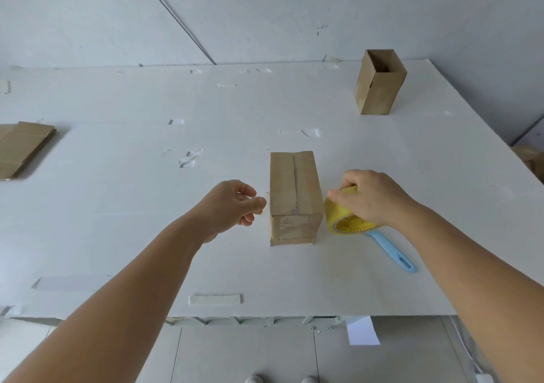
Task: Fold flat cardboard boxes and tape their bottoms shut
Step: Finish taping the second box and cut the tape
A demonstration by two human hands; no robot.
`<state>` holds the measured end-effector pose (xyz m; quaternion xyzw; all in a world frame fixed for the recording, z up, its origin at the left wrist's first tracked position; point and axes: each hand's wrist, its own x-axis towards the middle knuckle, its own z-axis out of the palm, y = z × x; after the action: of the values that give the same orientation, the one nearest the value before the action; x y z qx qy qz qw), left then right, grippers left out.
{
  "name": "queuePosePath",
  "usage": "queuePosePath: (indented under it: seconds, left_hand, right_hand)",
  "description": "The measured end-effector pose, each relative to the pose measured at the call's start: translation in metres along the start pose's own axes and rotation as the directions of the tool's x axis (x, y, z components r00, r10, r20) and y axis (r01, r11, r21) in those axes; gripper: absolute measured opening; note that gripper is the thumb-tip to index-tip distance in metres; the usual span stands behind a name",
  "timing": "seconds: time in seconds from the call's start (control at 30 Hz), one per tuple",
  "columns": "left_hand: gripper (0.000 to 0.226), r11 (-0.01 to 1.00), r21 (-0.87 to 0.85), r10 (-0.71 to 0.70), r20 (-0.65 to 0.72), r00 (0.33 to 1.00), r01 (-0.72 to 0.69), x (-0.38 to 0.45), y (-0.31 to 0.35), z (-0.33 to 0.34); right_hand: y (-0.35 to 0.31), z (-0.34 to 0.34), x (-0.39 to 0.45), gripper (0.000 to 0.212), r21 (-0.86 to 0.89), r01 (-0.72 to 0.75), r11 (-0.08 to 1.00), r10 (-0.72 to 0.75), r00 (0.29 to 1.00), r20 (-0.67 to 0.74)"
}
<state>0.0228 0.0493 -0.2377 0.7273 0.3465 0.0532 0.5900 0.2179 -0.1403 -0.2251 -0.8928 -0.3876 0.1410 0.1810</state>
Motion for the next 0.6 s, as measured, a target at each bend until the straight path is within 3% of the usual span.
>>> queuePosePath:
  seconds: [0.17,0.27,0.4,0.47,0.53,0.6]
  left_hand:
    - [0.015,0.993,-0.106,-0.045,0.13,0.99,0.059,0.001,-0.01,0.007]
    - [0.027,0.978,-0.166,-0.104,0.136,0.985,0.126,0.002,-0.01,0.006]
    - [0.056,0.974,0.094,-0.21,0.064,0.976,0.204,-0.006,-0.01,0.007]
    - [0.042,0.98,0.137,-0.136,-0.066,0.989,0.144,-0.008,-0.01,0.013]
    - [0.015,0.994,0.108,0.011,-0.226,0.974,0.014,-0.01,-0.006,0.017]
    - [0.01,0.997,0.03,0.071,-0.22,0.973,-0.066,-0.014,0.001,0.022]
  right_hand:
    - [0.004,0.019,0.0,0.032,0.176,-0.008,0.984,0.003,1.0,0.026]
    - [0.004,0.021,0.001,0.031,0.184,-0.01,0.983,0.007,1.0,0.016]
    - [0.006,0.021,0.001,0.03,0.177,-0.004,0.984,0.003,1.0,0.01]
    - [0.006,0.021,0.001,0.03,0.172,-0.005,0.985,0.004,1.0,0.008]
    - [0.005,0.023,0.002,0.03,0.156,-0.003,0.988,0.002,1.0,0.005]
    - [0.003,0.024,0.003,0.03,0.152,-0.006,0.988,0.006,1.0,0.001]
